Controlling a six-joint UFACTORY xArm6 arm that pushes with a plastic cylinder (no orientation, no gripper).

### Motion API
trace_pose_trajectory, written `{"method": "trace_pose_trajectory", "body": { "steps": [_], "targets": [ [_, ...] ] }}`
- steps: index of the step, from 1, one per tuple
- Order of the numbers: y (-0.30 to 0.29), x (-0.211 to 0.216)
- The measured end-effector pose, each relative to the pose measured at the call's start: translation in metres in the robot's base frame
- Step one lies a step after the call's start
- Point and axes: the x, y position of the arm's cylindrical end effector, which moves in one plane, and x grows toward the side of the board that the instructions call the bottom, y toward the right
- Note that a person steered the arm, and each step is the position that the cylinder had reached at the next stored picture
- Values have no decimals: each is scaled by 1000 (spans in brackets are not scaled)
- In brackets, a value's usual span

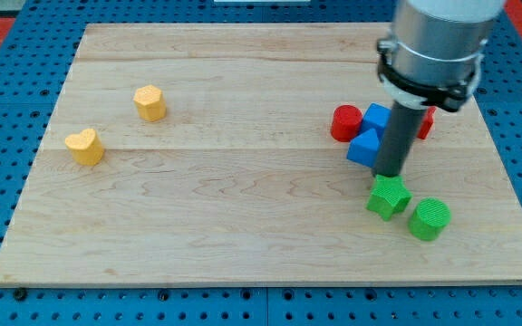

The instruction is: Put the red circle vertically above the blue cube

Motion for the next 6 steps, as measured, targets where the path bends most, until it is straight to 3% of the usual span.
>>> {"method": "trace_pose_trajectory", "body": {
  "steps": [2,3,4,6],
  "targets": [
    [-124,-40],
    [-95,-74],
    [-52,-75],
    [-30,-81]
  ]
}}
